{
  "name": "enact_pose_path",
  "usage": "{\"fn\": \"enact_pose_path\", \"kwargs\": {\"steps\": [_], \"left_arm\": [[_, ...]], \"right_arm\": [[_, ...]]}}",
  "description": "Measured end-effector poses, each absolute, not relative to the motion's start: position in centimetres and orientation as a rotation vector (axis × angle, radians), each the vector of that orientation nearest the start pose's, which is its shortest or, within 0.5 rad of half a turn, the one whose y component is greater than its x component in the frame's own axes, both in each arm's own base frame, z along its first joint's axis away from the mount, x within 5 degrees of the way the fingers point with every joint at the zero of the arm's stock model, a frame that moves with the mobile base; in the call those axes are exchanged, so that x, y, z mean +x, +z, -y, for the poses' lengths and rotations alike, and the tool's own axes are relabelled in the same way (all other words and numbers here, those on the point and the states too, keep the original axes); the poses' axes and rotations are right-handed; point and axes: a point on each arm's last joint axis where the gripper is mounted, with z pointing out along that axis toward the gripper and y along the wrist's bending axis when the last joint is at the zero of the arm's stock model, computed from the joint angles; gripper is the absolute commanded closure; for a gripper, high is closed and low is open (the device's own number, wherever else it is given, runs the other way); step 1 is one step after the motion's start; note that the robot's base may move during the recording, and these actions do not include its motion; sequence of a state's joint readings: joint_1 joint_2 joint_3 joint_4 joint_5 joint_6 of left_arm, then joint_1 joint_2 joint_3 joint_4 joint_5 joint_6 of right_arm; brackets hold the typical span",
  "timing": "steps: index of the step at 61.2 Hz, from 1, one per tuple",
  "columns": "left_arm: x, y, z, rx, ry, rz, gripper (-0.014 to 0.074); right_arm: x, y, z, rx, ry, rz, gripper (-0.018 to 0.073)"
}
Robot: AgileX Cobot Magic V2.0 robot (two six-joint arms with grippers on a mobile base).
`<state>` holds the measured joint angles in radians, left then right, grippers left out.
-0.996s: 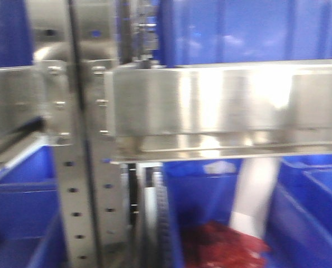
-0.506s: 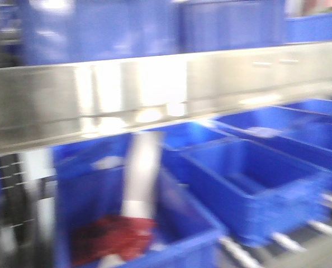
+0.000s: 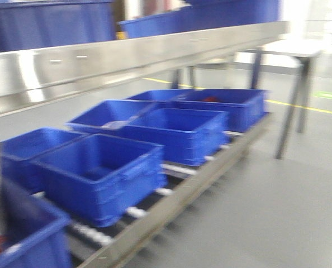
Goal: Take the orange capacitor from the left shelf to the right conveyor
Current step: 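Drive the base away from the shelf holding the cylinder in the right gripper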
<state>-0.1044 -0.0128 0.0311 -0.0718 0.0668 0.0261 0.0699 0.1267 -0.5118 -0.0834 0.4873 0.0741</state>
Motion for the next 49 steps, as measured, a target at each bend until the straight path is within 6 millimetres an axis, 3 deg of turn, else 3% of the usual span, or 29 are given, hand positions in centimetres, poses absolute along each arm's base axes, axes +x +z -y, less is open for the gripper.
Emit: {"fn": "enact_pose_path", "kwargs": {"steps": [49], "left_arm": [[5.64, 19.73, 0.64, 0.05, -0.122, -1.569, 0.0723]], "right_arm": [[2.91, 32.93, 0.15, -0.025, 0.024, -1.584, 0.0504]]}}
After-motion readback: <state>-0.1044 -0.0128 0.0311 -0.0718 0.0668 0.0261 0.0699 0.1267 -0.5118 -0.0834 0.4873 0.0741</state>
